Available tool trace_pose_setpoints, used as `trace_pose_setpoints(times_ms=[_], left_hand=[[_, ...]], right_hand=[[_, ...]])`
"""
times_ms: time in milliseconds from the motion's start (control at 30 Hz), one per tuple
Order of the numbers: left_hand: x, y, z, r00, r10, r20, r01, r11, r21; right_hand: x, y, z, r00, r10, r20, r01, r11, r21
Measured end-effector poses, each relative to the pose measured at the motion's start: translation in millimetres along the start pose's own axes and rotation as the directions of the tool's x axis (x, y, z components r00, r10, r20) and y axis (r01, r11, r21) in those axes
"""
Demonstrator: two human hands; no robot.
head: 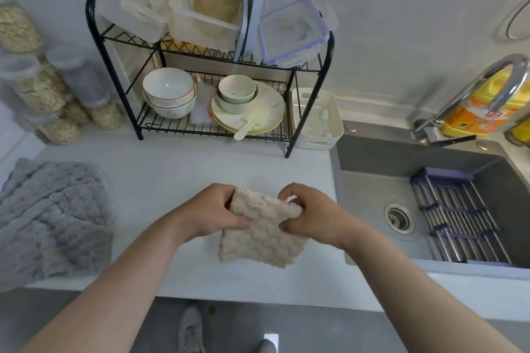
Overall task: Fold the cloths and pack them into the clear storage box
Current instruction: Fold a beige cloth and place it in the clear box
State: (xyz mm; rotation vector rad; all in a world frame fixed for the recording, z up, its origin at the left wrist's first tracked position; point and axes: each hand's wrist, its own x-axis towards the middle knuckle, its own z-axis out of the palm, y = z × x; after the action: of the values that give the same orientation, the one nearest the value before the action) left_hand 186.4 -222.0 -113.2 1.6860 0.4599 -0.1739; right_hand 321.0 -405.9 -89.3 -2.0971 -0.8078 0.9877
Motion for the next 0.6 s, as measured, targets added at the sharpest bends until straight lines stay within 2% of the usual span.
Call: trace_pose_setpoints(times_ms=[67, 133, 167, 200, 267, 367, 500, 600], left_hand=[[-8.5, 0.8, -1.3, 0.999, -0.015, 0.037, 0.023, 0.976, -0.217], [-13.6, -0.1, 4.2, 1.0, -0.023, -0.001, 0.02, 0.911, -0.413], [-14.9, -0.3, 8.0, 0.999, -0.032, -0.032, 0.013, 0.877, -0.481], [-16.4, -2.2, 10.6, 0.998, -0.045, -0.054, 0.009, 0.844, -0.536], [-21.9, -5.9, 12.5, 0.996, -0.078, -0.042, 0.038, 0.8, -0.598], [-31.5, -9.3, 12.0, 0.993, -0.116, -0.024, 0.084, 0.835, -0.544], [-35.3, -11.6, 11.0, 0.976, -0.134, -0.17, -0.005, 0.771, -0.637], [-37.8, -10.9, 14.2, 0.966, -0.184, -0.181, 0.003, 0.71, -0.704]], right_hand=[[-7.3, 1.6, -6.2, 0.999, 0.039, 0.002, -0.037, 0.946, 0.322], [-12.8, 8.5, -3.6, 0.993, 0.045, 0.111, -0.109, 0.719, 0.686], [-15.7, 11.1, 0.5, 0.986, 0.034, 0.166, -0.151, 0.617, 0.773], [-17.6, 12.9, 5.6, 0.98, 0.027, 0.199, -0.177, 0.578, 0.796], [-16.4, 15.2, 14.8, 0.982, 0.041, 0.186, -0.174, 0.592, 0.787], [-12.3, 18.4, 21.8, 0.991, 0.067, 0.114, -0.132, 0.554, 0.822], [-11.8, 20.8, 27.2, 0.991, -0.03, 0.132, -0.1, 0.491, 0.865], [-9.2, 15.5, 31.2, 0.996, 0.032, 0.082, -0.088, 0.482, 0.872]])
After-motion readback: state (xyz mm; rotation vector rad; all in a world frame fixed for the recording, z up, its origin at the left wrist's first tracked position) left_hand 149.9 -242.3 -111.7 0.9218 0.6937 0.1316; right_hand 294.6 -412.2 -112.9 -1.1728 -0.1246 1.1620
